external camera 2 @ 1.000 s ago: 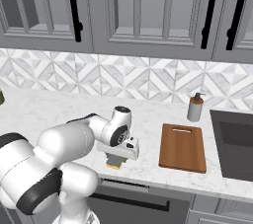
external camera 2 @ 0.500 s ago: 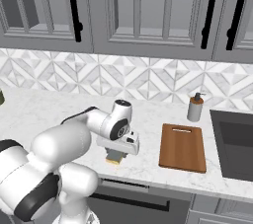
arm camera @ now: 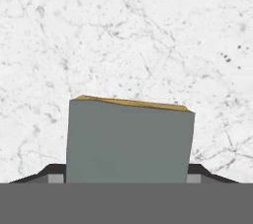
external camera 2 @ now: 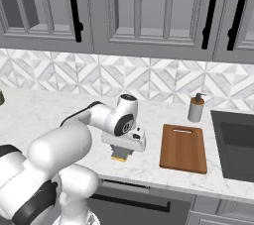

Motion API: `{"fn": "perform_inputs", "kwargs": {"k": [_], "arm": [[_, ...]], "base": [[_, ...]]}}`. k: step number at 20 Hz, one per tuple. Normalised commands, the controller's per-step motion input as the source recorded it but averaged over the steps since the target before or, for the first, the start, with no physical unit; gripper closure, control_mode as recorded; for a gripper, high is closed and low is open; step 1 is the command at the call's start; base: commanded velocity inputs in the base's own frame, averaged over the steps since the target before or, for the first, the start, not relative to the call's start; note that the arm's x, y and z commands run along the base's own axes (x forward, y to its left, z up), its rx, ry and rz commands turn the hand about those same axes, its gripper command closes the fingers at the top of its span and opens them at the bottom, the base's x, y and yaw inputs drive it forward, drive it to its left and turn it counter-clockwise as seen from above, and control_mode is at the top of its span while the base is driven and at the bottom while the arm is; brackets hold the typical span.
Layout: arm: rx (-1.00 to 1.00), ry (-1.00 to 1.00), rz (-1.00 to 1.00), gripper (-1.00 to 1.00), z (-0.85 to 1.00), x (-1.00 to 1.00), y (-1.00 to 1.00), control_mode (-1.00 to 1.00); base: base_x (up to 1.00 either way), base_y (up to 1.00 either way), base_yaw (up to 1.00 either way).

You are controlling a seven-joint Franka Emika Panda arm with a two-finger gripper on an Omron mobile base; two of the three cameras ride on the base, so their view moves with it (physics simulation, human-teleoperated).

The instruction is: Pick up the sponge from the counter and clean the cutting board by briefly scrubbing or pressing down on the cutting board. Once finished, release the sponge.

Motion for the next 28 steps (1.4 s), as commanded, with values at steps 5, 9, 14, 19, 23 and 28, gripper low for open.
{"fn": "perform_inputs", "kwargs": {"k": [5,9,14,19,23,28], "arm": [[0.0,0.02,0.01,1.0,0.04,0.0,-0.36,-1.0],[0.0,0.06,0.0,1.0,0.0,0.07,-0.28,-1.0],[0.0,0.06,0.0,1.0,0.0,0.02,-0.31,-1.0],[0.0,0.03,0.0,1.0,-0.01,0.01,-0.24,-1.0],[-0.02,0.01,0.0,1.0,-0.03,0.0,-0.21,-1.0],[-0.01,0.0,0.0,1.0,0.0,0.07,-0.29,-1.0]], "base": [[0.0,0.0,0.0],[0.0,0.0,0.0],[0.0,0.0,0.0],[0.0,0.0,0.0],[0.0,0.0,0.0],[0.0,0.0,0.0]]}}
